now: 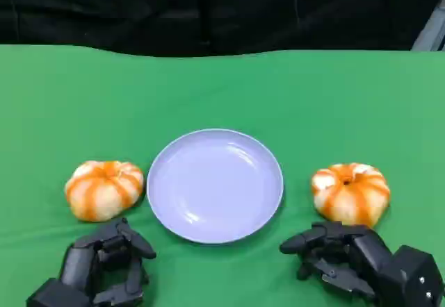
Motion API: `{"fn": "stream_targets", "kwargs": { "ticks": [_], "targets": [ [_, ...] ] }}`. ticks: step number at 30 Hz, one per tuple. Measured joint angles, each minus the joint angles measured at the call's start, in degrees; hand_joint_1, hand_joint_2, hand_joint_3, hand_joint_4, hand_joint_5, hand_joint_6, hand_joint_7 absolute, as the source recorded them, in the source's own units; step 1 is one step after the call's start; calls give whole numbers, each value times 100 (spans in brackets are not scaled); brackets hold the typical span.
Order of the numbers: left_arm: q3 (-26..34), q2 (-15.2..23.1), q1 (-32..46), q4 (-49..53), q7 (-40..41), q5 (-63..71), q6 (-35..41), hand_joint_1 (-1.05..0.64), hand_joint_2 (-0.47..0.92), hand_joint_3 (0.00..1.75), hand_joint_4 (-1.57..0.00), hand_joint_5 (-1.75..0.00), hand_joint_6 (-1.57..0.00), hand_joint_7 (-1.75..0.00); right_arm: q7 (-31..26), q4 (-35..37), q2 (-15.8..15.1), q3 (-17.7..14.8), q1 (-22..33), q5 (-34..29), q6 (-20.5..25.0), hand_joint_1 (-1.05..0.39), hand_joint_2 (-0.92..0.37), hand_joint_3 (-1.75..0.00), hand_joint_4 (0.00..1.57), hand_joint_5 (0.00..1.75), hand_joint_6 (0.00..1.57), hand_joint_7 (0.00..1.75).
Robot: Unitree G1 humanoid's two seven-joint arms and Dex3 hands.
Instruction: Grasp the bread from the table and place it into the plate.
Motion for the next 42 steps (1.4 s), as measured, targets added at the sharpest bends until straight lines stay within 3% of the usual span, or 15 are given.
{"fn": "stream_targets", "kwargs": {
  "ticks": [22,25,26,27,29,30,32,34,37,42],
  "targets": [
    [0,8,0,0,-1,-1,0,5,37,142,-93,-159,-98,-127,-10,-6,0,1,1,-10,12,-5,-92,-39,79,124,105,45],
    [0,8,0,0,0,0,0,5,39,138,-92,-154,-98,-120,-6,-8,1,0,1,-3,16,-4,-92,-39,79,124,105,44],
    [1,8,0,0,3,4,-1,5,43,131,-91,-147,-97,-113,-5,-8,1,0,1,-3,16,-4,-92,-39,79,124,105,44],
    [3,8,0,0,3,4,-1,1,52,112,-88,-132,-96,-98,-5,-8,1,0,1,-3,16,-4,-92,-39,79,123,106,44],
    [17,5,0,0,0,-23,-1,-1,59,99,-88,-123,-97,-88,-5,-7,2,0,1,-3,15,-4,-92,-40,80,123,106,44],
    [24,4,0,0,-8,-62,-1,-7,71,71,-88,-101,-98,-64,-5,-7,2,0,1,-3,15,-4,-92,-40,80,123,106,44],
    [38,4,0,1,-64,-119,-1,-12,87,34,-90,-73,-104,-27,-5,-7,2,-1,1,-3,15,-4,-92,-40,79,123,106,44],
    [53,2,-1,3,-164,-180,-1,-15,91,23,-89,-60,-103,-13,-5,-7,2,-1,1,-3,15,-4,-92,-40,80,122,106,44],
    [85,1,-1,3,-285,-282,-1,-16,92,20,-88,-55,-102,-8,-12,-17,2,0,4,-5,26,-4,-92,-40,80,122,106,44],
    [155,-10,-30,3,-651,-588,-4,-33,92,15,-88,-19,-78,0,-55,-25,1,4,6,-29,27,-4,-92,-40,80,123,106,44]
  ]
}}
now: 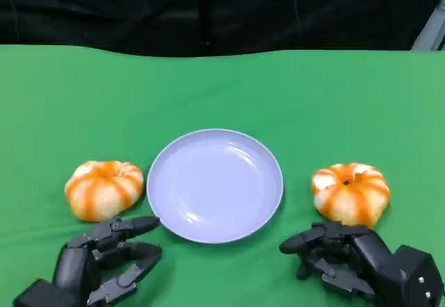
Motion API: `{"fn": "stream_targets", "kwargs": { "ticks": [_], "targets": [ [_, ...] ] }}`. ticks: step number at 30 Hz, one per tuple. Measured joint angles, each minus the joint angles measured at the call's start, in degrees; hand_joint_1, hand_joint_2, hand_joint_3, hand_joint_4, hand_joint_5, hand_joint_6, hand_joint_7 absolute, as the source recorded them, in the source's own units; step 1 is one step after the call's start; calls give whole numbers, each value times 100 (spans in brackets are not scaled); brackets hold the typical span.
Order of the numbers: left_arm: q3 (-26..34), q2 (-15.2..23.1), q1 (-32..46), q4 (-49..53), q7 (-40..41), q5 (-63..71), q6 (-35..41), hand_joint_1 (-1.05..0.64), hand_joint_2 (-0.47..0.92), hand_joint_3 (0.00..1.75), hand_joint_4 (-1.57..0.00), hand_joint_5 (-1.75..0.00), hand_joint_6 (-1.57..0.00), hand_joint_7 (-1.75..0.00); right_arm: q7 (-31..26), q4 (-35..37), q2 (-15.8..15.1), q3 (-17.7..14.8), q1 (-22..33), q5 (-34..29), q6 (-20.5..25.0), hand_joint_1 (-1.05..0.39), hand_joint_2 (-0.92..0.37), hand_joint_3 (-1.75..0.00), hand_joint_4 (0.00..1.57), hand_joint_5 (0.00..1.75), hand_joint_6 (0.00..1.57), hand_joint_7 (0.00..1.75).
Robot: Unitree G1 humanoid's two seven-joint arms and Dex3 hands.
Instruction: Grasp the bread from the table and place it into the plate.
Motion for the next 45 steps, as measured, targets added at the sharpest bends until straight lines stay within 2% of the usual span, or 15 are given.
{"fn": "stream_targets", "kwargs": {
  "ticks": [6,24,25,26,27,29,32,34,41,45],
  "targets": [
    [40,6,-51,11,-26,4,-114,-40,92,16,-87,-11,-71,0,10,1,0,-2,0,13,0,-4,-92,-40,80,124,106,44],
    [60,11,-59,41,-27,11,-130,-40,92,16,-89,-7,-70,0,10,1,0,-2,0,13,0,-3,-92,-40,79,125,106,44],
    [60,11,-59,41,-27,11,-130,-52,92,22,-75,-3,-56,0,10,1,0,-2,0,13,0,-3,-92,-40,79,125,106,44],
    [58,20,-60,40,-32,14,-137,-56,92,25,-71,-2,-51,0,10,8,0,-2,-2,13,-7,-3,-92,-40,79,125,106,44],
    [57,52,-64,37,-67,19,-177,-61,92,28,-63,-1,-52,-2,11,25,1,-2,-6,12,-27,-3,-92,-41,79,125,106,44],
    [25,337,-111,2,302,623,-413,-63,92,30,-59,0,-53,-3,11,58,6,0,-28,7,-48,-3,-92,-41,79,125,106,44],
    [7,1012,-354,-179,1359,1720,-771,-66,92,27,-57,0,-58,-4,13,81,8,-4,-38,11,-53,-2,-92,-42,78,125,106,44],
    [-7,1285,-501,-293,2028,2220,-829,-66,92,27,-56,0,-58,-3,17,82,8,-8,-38,14,-46,-2,-92,-43,78,125,106,44],
    [-466,1543,-573,-324,3599,3511,-806,-66,92,27,-55,0,-58,-2,18,79,28,-8,-43,22,-29,-2,-92,-43,78,126,106,45],
    [-775,1822,-682,-360,4377,4128,-446,-67,92,29,-51,0,-57,0,3,79,29,-3,-46,9,-25,-2,-92,-43,79,127,106,46]
  ]
}}
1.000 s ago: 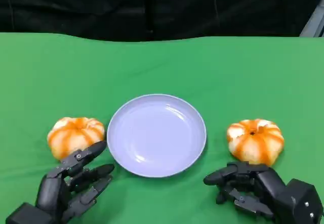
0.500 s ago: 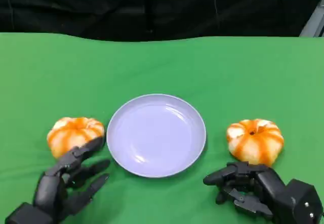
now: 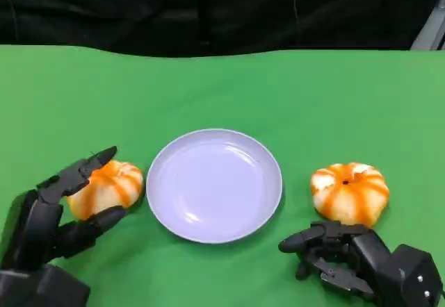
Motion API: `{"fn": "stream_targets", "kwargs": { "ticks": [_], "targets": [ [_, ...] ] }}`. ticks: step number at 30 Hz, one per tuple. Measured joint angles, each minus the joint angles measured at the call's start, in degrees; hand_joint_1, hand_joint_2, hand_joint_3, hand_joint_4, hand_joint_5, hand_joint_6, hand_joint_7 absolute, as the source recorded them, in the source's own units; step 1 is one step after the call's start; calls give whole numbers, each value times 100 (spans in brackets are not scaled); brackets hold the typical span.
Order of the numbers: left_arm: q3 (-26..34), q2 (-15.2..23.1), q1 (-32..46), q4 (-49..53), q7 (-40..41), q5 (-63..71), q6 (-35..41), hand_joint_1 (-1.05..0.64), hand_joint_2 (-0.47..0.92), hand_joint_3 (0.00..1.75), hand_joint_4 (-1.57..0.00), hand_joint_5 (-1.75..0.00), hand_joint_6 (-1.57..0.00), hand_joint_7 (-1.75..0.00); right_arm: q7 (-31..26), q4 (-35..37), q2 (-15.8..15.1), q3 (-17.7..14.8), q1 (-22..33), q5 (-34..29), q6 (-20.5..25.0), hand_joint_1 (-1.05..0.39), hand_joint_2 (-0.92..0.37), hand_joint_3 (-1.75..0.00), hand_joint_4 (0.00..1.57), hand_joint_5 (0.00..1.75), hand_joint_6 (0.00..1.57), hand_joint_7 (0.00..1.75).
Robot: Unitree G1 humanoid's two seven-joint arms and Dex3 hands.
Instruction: Grasp the bread from the table and place it into the plate.
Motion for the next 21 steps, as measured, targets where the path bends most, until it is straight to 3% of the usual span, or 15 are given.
{"fn": "stream_targets", "kwargs": {
  "ticks": [9,21],
  "targets": [
    [-850,467,-245,-213,795,880,1164,-80,92,29,-44,-1,-58,-1,-1,0,8,-4,-3,4,9,-2,-92,-44,78,128,105,46],
    [-1528,596,-589,-247,342,888,2132,-90,92,34,-44,-1,-55,0,-43,3,15,1,-5,-6,6,-2,-92,-44,79,129,105,48]
  ]
}}
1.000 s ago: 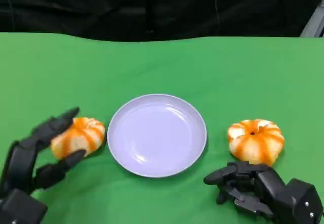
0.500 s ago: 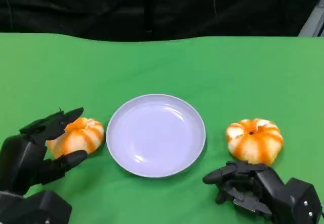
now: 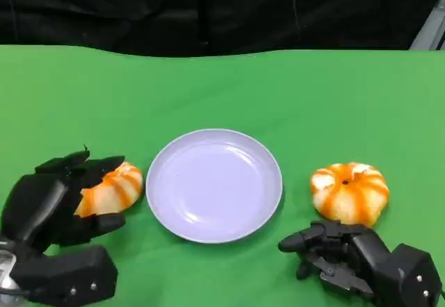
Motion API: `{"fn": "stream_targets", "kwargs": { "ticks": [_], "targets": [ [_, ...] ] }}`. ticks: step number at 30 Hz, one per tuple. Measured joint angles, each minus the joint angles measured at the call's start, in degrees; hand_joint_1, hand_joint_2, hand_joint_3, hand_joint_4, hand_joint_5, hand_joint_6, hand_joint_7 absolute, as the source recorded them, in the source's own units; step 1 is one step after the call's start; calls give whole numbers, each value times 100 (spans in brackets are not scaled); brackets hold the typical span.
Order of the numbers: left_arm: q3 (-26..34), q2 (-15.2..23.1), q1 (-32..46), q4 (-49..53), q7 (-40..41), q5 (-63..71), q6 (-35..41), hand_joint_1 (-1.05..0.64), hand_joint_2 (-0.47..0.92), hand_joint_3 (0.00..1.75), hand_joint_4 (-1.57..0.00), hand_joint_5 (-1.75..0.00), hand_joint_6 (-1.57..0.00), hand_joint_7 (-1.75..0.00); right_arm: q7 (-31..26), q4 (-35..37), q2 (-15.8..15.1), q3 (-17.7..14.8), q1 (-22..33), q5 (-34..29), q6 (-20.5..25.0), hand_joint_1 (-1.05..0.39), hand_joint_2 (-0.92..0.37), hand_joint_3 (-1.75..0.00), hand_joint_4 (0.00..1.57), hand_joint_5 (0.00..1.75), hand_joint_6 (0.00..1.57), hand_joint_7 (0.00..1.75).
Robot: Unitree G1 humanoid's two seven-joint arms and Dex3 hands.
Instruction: Grasp the bread from the table and place it into the plate.
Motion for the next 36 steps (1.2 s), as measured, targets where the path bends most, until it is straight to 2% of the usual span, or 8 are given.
{"fn": "stream_targets", "kwargs": {
  "ticks": [17,36],
  "targets": [
    [-453,-25,-535,583,-646,-312,460,-89,92,36,-43,0,-52,0,-58,-5,-4,12,7,-63,-50,-3,-92,-42,78,128,104,50],
    [-725,-300,-1052,1346,-1153,-566,796,-86,92,35,-47,-1,-51,0,-56,-25,-5,11,34,-64,-69,-3,-92,-41,78,128,102,51]
  ]
}}
